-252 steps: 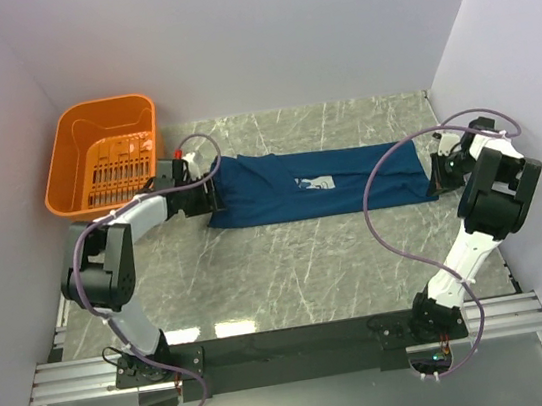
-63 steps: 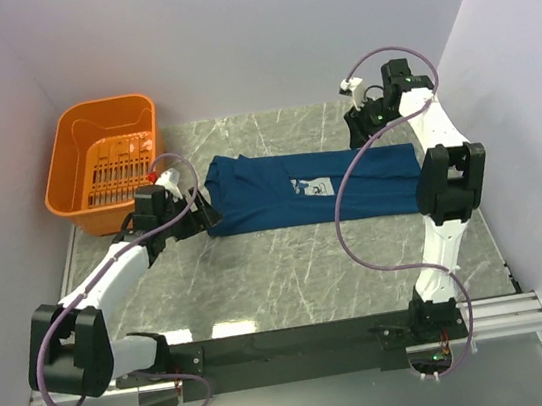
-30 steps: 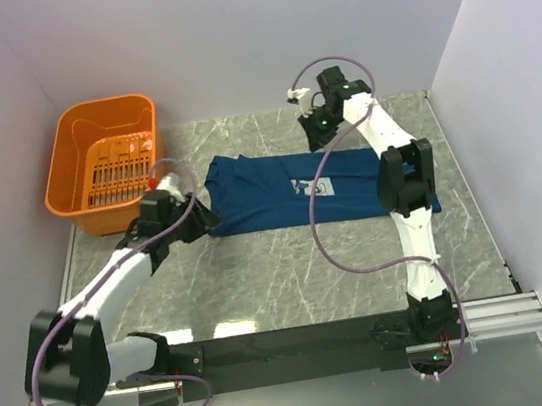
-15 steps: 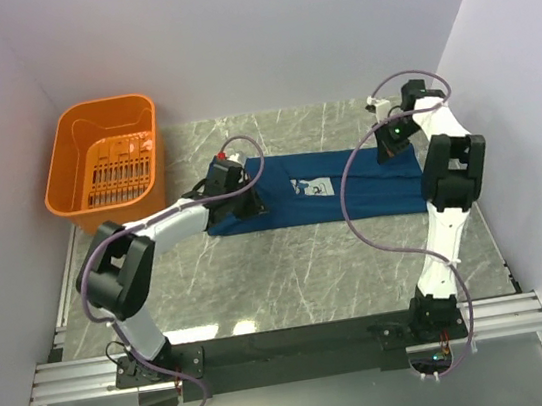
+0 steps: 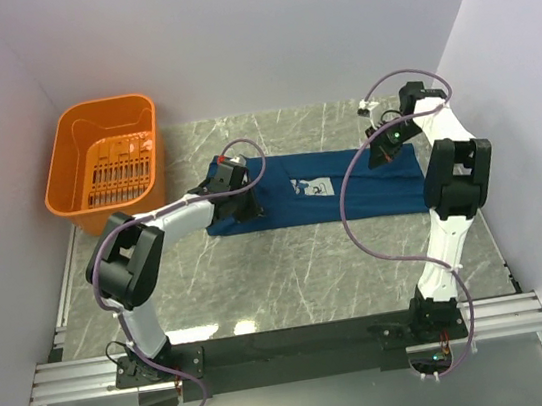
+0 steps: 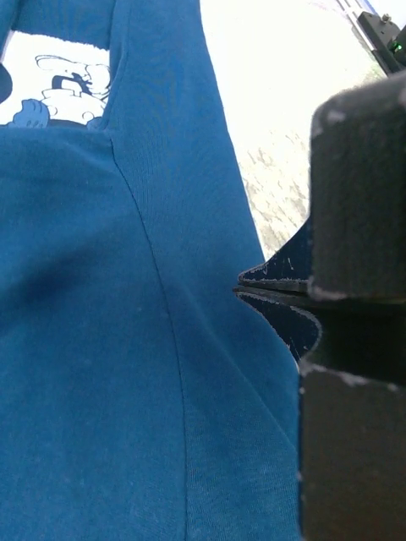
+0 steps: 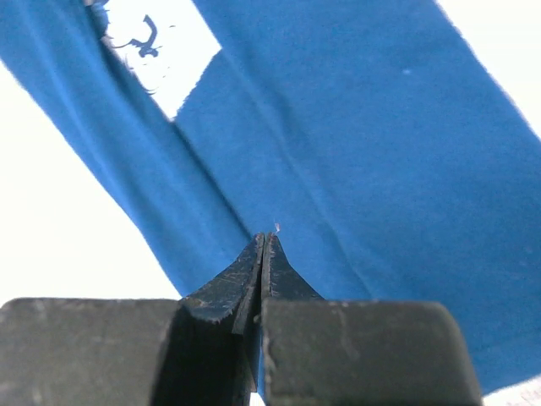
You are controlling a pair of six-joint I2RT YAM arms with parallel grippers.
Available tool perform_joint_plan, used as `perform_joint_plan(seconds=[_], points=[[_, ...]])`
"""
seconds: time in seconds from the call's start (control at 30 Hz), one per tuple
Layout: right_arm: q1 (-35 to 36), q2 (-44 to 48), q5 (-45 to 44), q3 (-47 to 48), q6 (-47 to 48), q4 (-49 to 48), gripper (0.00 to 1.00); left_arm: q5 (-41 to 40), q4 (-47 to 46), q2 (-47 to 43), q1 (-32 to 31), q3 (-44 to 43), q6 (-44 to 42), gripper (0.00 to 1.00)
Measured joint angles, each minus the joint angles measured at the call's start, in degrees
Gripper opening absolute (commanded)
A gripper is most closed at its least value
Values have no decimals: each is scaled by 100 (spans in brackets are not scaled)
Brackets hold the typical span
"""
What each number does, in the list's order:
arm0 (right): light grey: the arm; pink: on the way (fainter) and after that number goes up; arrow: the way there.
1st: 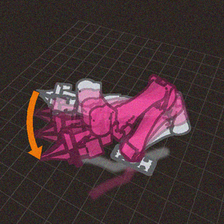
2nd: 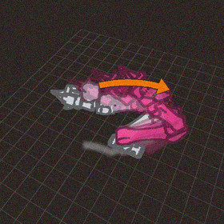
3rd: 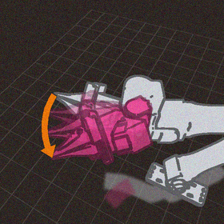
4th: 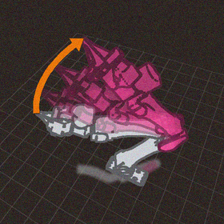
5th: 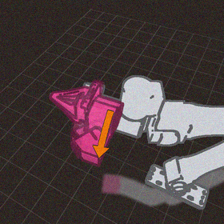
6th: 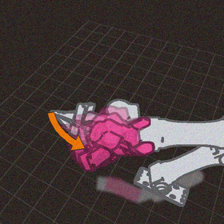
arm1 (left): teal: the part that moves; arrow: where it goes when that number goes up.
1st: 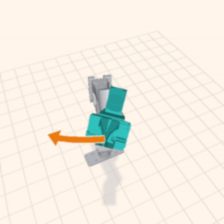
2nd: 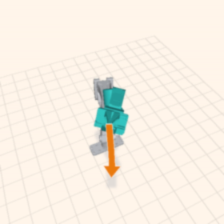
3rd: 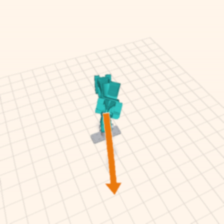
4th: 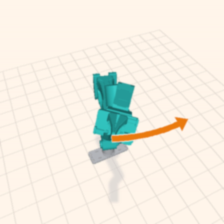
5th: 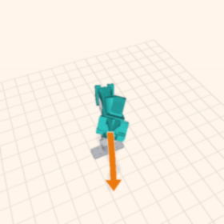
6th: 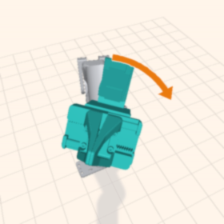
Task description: Fold and stack the t-shirts
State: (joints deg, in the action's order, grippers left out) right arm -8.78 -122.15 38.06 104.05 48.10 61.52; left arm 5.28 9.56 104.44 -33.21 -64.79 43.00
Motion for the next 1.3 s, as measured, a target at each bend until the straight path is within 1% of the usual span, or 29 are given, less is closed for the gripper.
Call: perform_joint_plan(seconds=[0.2,0.4,0.6,0.7,1.07,1.3], points=[[87,24,35,-70,-96,-83,1,-131,186,175,0,-81,-9,1],[417,-17,-431,-50,-713,-645,2,-221,247,400,50,-177,-20,1],[562,-671,-955,942,-1163,-756,1,-210,249,417,101,-179,-26,1],[560,-922,-1182,1182,-1266,-776,0,-203,249,422,116,-184,-28,1],[581,-1185,-1950,1189,-1523,-789,0,-114,304,546,155,-348,-57,1],[592,-1377,-2232,1189,-1613,-804,0,-31,323,581,192,-387,-103,1]])
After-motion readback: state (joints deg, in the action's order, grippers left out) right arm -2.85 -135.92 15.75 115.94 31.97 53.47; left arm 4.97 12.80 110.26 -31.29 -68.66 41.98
